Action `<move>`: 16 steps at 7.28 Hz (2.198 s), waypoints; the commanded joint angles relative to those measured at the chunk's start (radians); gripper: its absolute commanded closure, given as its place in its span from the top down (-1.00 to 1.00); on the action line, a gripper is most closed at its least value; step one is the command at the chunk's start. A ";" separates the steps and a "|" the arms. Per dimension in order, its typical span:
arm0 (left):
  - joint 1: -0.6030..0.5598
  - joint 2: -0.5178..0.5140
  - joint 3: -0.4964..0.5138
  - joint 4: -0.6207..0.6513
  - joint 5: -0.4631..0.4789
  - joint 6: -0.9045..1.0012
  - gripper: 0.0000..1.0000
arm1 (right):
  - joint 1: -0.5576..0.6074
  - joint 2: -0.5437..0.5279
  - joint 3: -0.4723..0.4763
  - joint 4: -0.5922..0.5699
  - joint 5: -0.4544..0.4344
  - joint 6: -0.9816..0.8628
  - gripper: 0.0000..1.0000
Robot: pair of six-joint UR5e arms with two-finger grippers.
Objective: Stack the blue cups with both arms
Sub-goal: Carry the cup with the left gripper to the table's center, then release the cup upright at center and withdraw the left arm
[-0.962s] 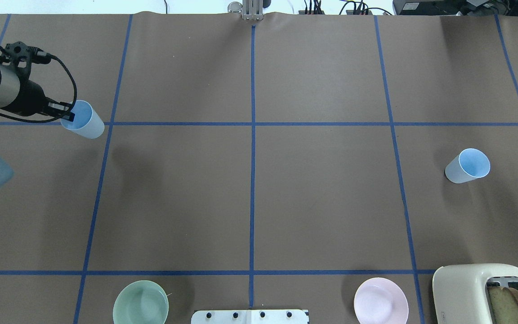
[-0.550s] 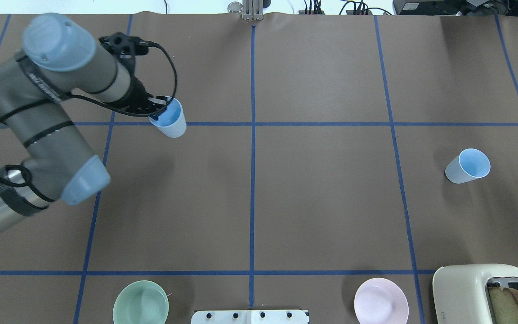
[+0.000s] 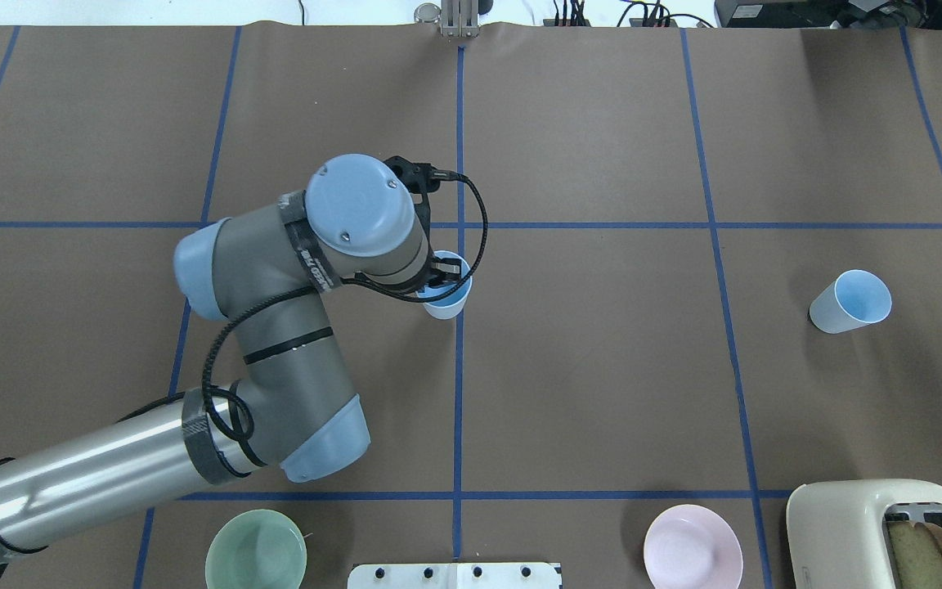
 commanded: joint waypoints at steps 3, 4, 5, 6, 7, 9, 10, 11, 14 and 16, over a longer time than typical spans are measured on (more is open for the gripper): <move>0.044 -0.021 0.039 -0.006 0.032 -0.002 -0.93 | -0.006 0.001 0.004 0.000 0.000 0.013 1.00; 0.046 -0.021 0.048 -0.006 0.032 -0.002 -0.74 | -0.006 0.001 0.002 0.000 0.000 0.013 1.00; 0.047 -0.021 0.051 -0.007 0.032 -0.002 -0.48 | -0.007 0.001 0.004 0.000 0.002 0.013 1.00; 0.047 -0.021 0.051 -0.007 0.032 -0.002 -0.09 | -0.007 0.001 0.004 0.000 0.002 0.015 1.00; 0.047 -0.020 0.051 -0.007 0.032 -0.001 0.32 | -0.007 0.001 0.004 0.000 0.002 0.015 1.00; 0.026 -0.016 0.004 -0.007 0.028 0.002 0.95 | -0.009 0.006 0.010 0.000 0.005 0.012 1.00; -0.042 0.006 -0.042 0.019 -0.009 0.019 0.96 | -0.012 0.025 0.010 -0.003 0.012 0.015 1.00; -0.117 0.058 -0.116 0.064 -0.083 0.145 0.96 | -0.015 0.039 0.011 -0.003 0.015 0.016 1.00; -0.468 0.286 -0.205 0.112 -0.350 0.598 0.96 | -0.039 0.033 0.037 0.000 0.058 0.004 1.00; -0.752 0.437 -0.166 0.115 -0.502 1.020 0.96 | -0.081 0.000 0.073 -0.003 0.074 0.018 1.00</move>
